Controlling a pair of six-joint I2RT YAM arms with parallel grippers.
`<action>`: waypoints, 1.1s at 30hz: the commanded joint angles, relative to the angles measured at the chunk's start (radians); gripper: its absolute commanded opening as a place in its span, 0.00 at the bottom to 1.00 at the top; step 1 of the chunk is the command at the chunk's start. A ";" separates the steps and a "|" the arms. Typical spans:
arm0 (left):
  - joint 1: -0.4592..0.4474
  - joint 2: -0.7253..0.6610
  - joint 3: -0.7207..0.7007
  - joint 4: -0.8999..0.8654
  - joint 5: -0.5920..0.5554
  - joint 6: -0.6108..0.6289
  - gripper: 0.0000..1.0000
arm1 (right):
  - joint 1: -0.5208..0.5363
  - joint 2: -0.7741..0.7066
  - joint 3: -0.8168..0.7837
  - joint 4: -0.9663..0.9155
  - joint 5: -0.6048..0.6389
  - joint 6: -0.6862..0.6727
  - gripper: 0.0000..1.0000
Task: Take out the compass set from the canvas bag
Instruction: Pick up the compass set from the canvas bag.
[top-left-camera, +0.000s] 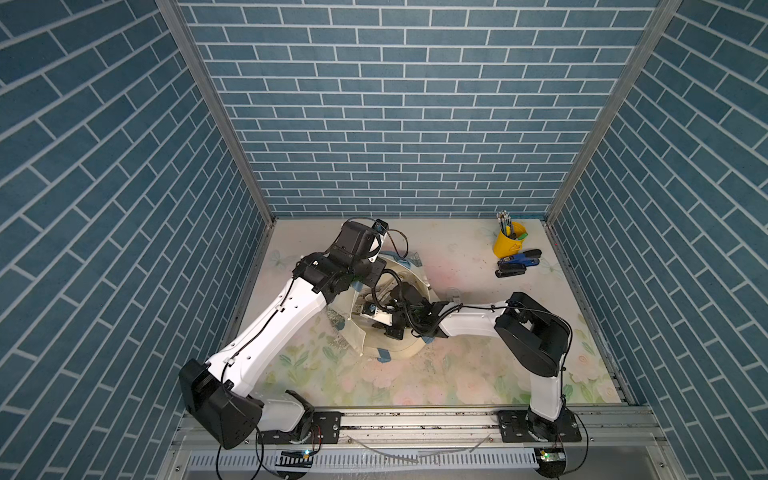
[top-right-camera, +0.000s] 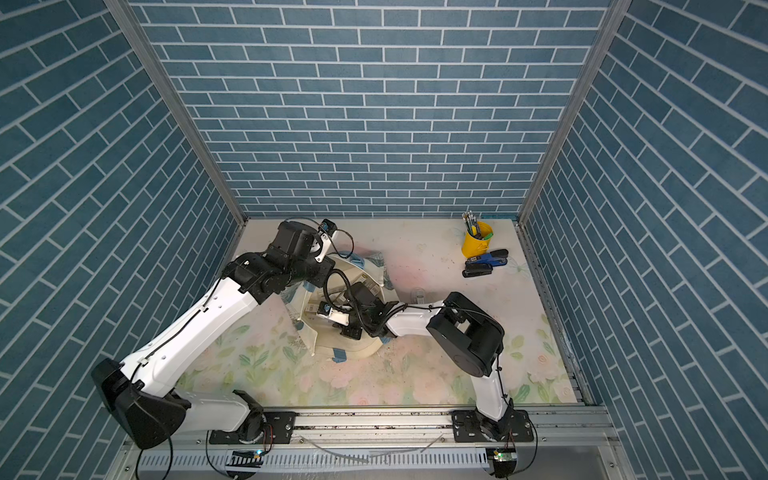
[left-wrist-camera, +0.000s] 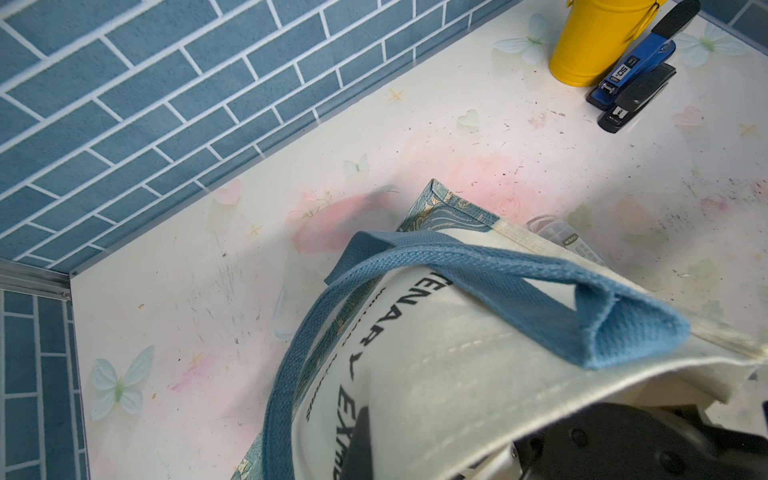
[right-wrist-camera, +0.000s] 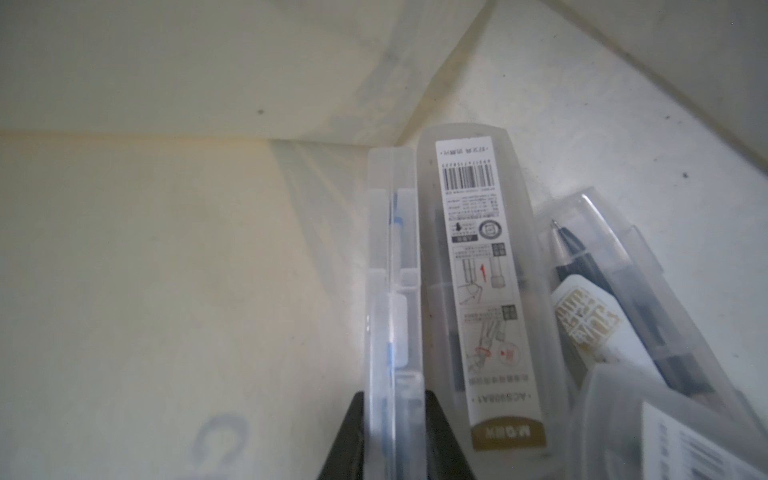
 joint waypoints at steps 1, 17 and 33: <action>-0.001 -0.032 -0.012 0.034 -0.004 -0.003 0.00 | 0.005 -0.098 -0.035 -0.028 0.039 -0.022 0.13; 0.001 -0.048 -0.014 0.042 -0.025 -0.025 0.00 | 0.007 -0.303 -0.170 -0.105 0.144 0.000 0.10; 0.007 -0.054 -0.012 0.057 -0.031 -0.057 0.00 | 0.012 -0.642 -0.231 -0.371 0.129 0.060 0.09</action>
